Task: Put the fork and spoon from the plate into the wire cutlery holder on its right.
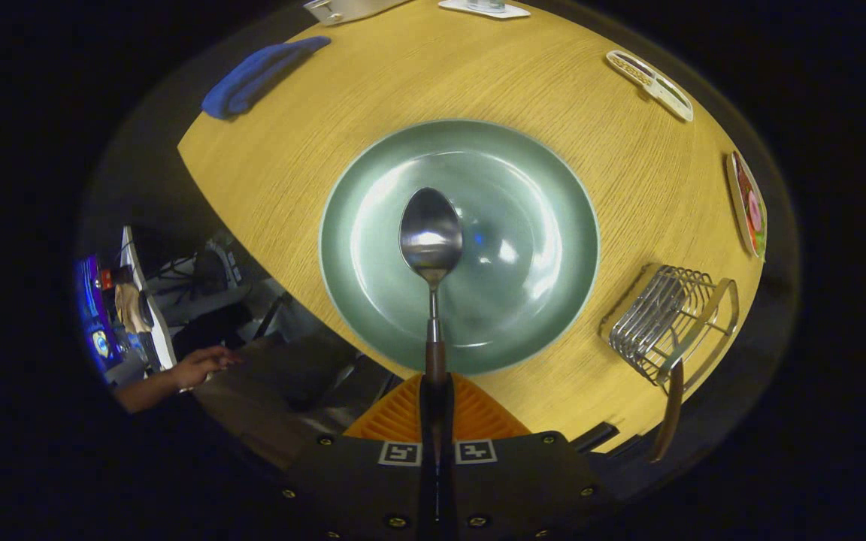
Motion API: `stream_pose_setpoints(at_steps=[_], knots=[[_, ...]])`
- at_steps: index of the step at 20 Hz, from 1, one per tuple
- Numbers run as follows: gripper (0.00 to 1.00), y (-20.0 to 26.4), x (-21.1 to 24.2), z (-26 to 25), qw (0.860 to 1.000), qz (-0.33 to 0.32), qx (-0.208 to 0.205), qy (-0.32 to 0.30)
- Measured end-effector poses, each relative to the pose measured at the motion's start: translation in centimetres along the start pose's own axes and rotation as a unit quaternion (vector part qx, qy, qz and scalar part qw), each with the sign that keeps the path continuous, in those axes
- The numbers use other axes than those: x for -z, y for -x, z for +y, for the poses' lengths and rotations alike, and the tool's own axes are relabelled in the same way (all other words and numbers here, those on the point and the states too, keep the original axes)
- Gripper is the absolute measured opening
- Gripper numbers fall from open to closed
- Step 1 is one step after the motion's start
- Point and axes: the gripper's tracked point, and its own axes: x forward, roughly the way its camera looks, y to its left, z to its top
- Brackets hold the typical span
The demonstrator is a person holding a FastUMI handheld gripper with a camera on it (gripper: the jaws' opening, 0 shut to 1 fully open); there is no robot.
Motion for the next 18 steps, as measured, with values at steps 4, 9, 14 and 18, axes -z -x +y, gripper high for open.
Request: stream_pose_setpoints(at_steps=[4, 9, 14, 18], knots=[[0.02, 3.8, 1.7, -2.6, 0.999, 0.005, 0.028, 0.022], [0.02, 7.7, 4.6, -5.4, 1.0, 0.014, 0.025, -0.01], [0.02, 11.4, 8.3, -10.5, 0.997, 0.041, 0.044, -0.042], [0.02, 12.7, 10.0, -14.7, 0.992, 0.058, 0.08, -0.073]])
